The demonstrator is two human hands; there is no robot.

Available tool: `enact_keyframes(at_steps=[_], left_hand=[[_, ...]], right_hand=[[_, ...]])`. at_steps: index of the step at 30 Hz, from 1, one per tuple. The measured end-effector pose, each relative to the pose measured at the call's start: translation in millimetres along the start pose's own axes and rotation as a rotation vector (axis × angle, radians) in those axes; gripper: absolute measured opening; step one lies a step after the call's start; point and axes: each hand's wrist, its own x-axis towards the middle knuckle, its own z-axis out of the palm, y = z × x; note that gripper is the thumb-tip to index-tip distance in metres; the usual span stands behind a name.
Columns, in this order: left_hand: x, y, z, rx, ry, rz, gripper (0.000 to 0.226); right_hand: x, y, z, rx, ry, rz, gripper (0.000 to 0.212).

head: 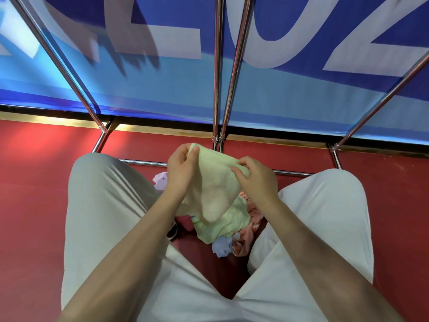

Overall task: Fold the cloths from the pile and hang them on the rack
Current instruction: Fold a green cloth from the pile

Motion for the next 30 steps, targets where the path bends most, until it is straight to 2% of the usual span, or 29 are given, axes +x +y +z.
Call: enact_keyframes(at_steps=[5,8,12,14,17,23,26,30], left_hand=[[-15.1,5.7,8.9,-0.006,-0.101,0.111,0.013],[-23.1,4.1,15.7,0.015,-0.177,0.183,0.013],[-25.3,3.1,18.8,0.003,-0.217,0.206,0.014],[-24.9,8.0,17.2,-0.045,-0.185,0.166,0.014],[-19.2,10.1,13.2,-0.104,-0.118,0.093,0.015],[-4.7,3.8,-1.3,-0.236,0.043,-0.060,0.021],[-1.0,0.2,-5.7,-0.341,0.069,-0.119,0.021],[-0.9,-0.1,-1.9,-0.410,0.062,-0.183,0.019]], right_hand=[[2.8,9.5,3.7,-0.089,-0.035,0.128,0.038],[4.3,20.1,8.9,-0.188,-0.037,0.126,0.019],[7.1,33.1,11.8,-0.268,-0.016,0.171,0.013],[8.8,35.5,9.4,-0.107,-0.060,0.241,0.012],[12.6,30.8,4.3,0.293,-0.147,0.381,0.034],[18.2,22.7,-3.9,0.830,-0.156,0.468,0.005],[18.6,16.9,-6.7,0.875,-0.122,0.423,0.012],[18.3,13.5,-5.7,0.801,-0.031,0.359,0.029]])
